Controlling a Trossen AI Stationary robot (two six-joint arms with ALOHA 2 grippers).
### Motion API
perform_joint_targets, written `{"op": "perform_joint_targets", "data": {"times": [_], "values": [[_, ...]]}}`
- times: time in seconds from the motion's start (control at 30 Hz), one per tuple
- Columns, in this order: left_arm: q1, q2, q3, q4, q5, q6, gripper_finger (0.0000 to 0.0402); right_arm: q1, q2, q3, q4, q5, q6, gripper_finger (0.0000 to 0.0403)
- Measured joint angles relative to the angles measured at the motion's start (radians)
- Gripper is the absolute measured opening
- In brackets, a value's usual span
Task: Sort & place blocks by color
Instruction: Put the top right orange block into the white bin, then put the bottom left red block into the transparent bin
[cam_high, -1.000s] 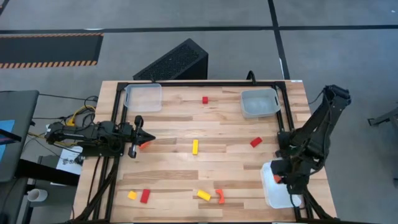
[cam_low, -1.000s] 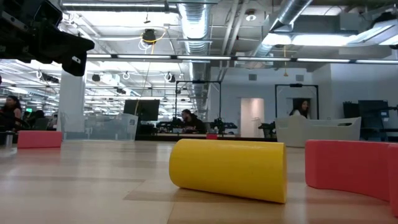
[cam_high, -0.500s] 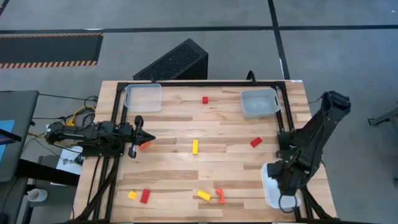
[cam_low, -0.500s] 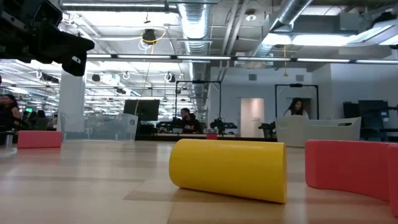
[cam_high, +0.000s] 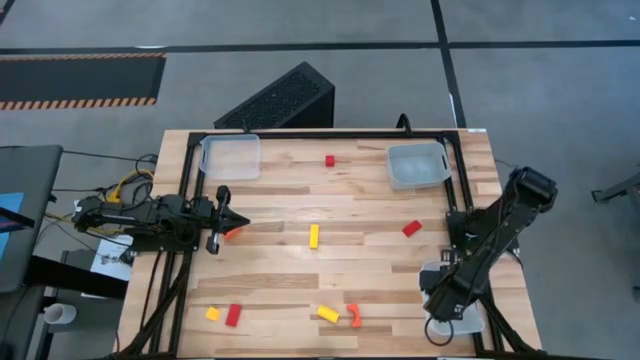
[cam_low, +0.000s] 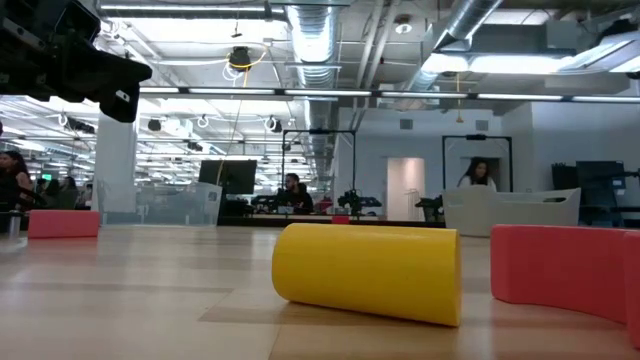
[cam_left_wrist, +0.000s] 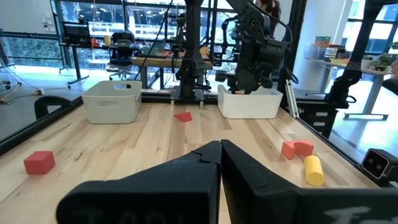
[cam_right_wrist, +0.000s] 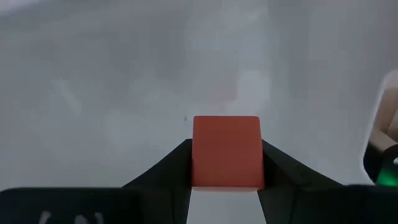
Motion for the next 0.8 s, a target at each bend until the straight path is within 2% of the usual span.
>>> {"op": "perform_joint_targets", "data": {"times": [0.5,0.67,0.8], "values": [[0.000,0.000,0.000,0.000,0.000,0.000,0.0000,-0.017,0.021,0.000,0.034,-0.074,0.006,0.0220],[0.000,0.000,0.000,0.000,0.000,0.000,0.0000,-0.055,0.001,0.045,-0.098,-0.174,0.006,0.0230],[0.000,0.000,0.000,0.000,0.000,0.000,0.0000,-0.072,-0.042,0.121,-0.205,-0.124,0.008,0.0226]]}}
